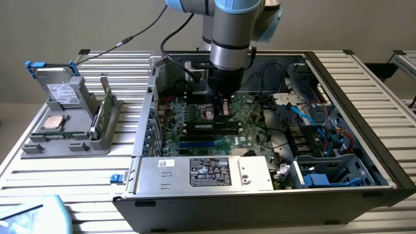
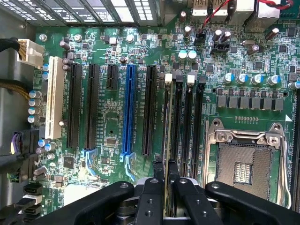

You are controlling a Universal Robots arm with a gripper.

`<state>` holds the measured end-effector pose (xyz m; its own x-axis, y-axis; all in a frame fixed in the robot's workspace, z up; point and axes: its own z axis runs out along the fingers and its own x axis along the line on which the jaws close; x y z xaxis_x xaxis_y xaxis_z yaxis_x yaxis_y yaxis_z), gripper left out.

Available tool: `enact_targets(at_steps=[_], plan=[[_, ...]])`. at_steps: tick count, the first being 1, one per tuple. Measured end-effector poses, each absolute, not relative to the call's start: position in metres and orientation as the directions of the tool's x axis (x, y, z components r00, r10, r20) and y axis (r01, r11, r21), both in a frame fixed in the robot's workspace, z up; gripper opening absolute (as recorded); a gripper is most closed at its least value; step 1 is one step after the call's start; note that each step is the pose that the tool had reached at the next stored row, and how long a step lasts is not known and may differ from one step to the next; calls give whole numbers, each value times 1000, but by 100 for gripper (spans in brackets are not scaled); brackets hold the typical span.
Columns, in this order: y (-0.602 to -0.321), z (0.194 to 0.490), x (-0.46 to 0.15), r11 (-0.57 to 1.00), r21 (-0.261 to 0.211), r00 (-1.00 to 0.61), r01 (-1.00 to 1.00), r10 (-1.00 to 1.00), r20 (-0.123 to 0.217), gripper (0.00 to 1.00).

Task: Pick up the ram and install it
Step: 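Insert the ram into the slot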

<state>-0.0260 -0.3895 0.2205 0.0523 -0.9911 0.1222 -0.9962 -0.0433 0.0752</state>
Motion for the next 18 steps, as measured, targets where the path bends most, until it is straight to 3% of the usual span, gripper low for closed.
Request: enact_targets(at_steps=[18], plan=[[-390,219,-26,-55,75,64,-996,-990,128,14]])
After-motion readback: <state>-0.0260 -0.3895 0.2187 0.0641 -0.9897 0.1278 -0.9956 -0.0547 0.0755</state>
